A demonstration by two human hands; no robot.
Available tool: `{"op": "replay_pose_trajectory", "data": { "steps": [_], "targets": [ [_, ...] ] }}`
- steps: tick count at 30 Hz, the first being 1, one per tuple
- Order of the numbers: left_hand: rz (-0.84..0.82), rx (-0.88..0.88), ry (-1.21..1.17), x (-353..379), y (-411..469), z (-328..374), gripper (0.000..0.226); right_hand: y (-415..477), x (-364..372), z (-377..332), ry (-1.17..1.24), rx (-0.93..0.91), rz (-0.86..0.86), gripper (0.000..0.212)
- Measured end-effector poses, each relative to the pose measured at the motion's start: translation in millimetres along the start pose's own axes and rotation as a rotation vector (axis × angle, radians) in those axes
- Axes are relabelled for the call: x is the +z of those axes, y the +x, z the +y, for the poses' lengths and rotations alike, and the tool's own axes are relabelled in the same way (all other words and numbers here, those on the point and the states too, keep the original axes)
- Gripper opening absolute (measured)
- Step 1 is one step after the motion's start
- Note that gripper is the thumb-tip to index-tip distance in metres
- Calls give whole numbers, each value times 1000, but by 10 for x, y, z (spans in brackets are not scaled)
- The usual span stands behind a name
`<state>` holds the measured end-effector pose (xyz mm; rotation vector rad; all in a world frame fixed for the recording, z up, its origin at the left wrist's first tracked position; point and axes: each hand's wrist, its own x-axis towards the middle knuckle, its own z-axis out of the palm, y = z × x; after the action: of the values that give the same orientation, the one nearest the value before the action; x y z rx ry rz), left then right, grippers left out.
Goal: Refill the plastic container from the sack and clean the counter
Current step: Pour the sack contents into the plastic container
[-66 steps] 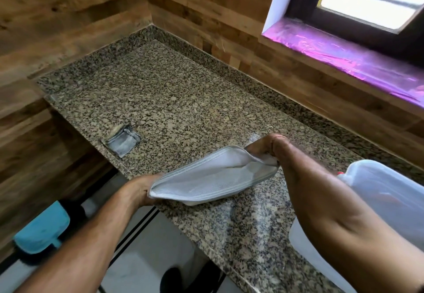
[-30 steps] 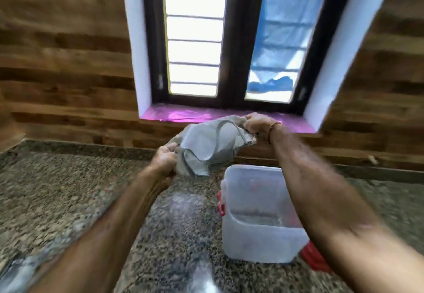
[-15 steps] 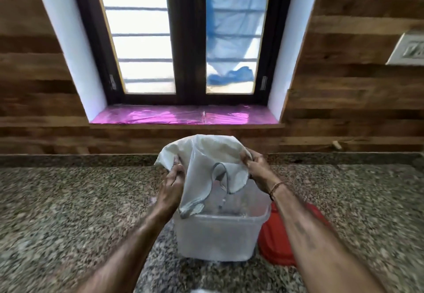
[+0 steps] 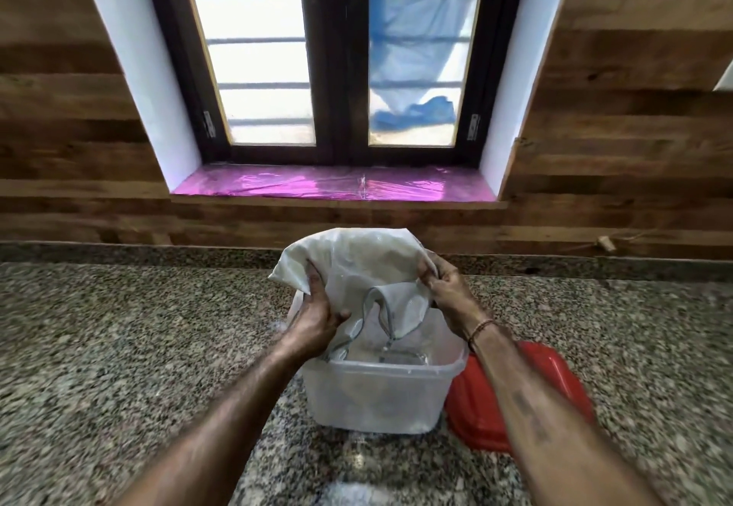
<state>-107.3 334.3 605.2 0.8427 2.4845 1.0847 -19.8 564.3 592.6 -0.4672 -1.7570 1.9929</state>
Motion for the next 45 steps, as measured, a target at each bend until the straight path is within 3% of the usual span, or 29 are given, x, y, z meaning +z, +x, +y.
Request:
{"op": "replay_pose_trajectory", "data": {
  "steps": [5, 7, 8, 10, 13, 16, 20, 24, 28, 34, 37, 45],
  "targets": [
    [81, 67, 176, 90, -87, -39, 142, -60, -17, -40, -3, 27, -44, 32],
    [76, 93, 164, 136, -82, -106, 152, -69, -2, -29, -2, 36, -40, 48],
    [64, 98, 91, 134, -88, -114, 150, -48, -8, 3, -12, 44, -27, 65],
    [90, 100, -210, 90, -125, -109, 124, -6, -10, 25, -35, 115, 39, 91],
    [242, -83, -571, 57, -130, -66, 84, 46, 10, -22, 35, 213, 96, 84],
    [456, -183, -702, 114, -76, -39, 84, 99, 26, -46, 88, 258, 152, 65],
    [533, -313, -782, 140, -19, -34, 88, 223, -4, 96, 68, 281, 122, 100],
    [590, -336, -740, 174, 43, -74, 75, 220, 47, 124, 104, 231, 247, 88],
    [627, -258, -705, 244, 27, -47, 50, 219, 46, 114, 105, 175, 294, 35],
    [625, -279, -578, 328, -38, -115, 34, 136, 63, 255, -111, 58, 276, 29],
    [582, -267, -647, 312, -86, -125, 32, 110, 46, 255, -104, 31, 272, 27],
    [664, -248, -583, 83, -240, -330, 20, 2, 224, 102, -31, 45, 298, 19]
  ]
}}
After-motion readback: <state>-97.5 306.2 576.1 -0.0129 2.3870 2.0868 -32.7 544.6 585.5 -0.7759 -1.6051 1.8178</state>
